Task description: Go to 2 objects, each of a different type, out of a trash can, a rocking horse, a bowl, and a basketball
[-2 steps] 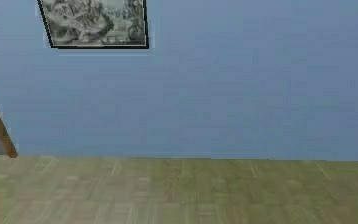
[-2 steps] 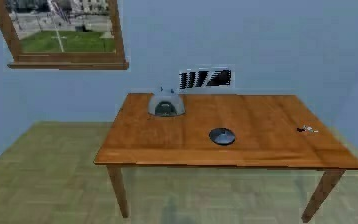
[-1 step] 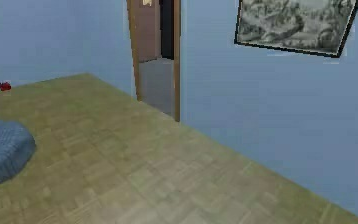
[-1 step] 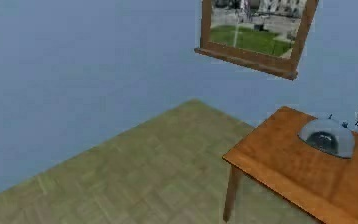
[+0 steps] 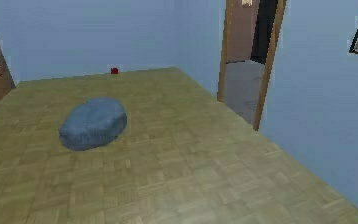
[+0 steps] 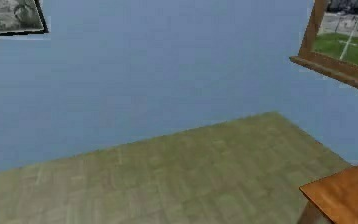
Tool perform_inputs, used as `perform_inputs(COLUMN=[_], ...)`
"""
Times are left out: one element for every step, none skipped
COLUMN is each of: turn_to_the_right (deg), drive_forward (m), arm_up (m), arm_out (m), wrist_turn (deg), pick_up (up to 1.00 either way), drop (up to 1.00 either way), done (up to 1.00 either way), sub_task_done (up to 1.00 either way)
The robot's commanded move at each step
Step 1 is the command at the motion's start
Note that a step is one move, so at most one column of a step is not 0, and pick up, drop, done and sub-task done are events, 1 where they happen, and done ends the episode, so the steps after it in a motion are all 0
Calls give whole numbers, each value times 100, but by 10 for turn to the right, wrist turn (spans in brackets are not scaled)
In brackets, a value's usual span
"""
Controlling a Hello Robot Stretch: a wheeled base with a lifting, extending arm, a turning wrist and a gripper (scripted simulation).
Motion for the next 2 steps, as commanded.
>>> perform_inputs(turn_to_the_right=[0,0], drive_forward=[100,95], arm_up=[0,0], arm_out=[0,0], wrist_turn=[0,0], pick_up=[0,0], drop=[0,0], done=[0,0], sub_task_done=[0,0])
